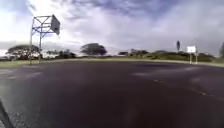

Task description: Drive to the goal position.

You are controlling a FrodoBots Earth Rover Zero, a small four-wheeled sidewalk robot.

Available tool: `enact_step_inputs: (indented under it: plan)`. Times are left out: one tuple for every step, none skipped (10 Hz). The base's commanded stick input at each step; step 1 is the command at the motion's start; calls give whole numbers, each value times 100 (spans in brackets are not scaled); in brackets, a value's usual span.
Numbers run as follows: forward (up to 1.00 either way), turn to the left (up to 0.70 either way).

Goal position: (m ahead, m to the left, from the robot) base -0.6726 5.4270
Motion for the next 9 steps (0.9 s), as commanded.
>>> enact_step_inputs:
  plan:
    - [28,56]
    - [28,55]
    - [27,54]
    - [27,54]
    - [27,54]
    - [27,54]
    - [27,54]
    - [27,55]
    - [27,55]
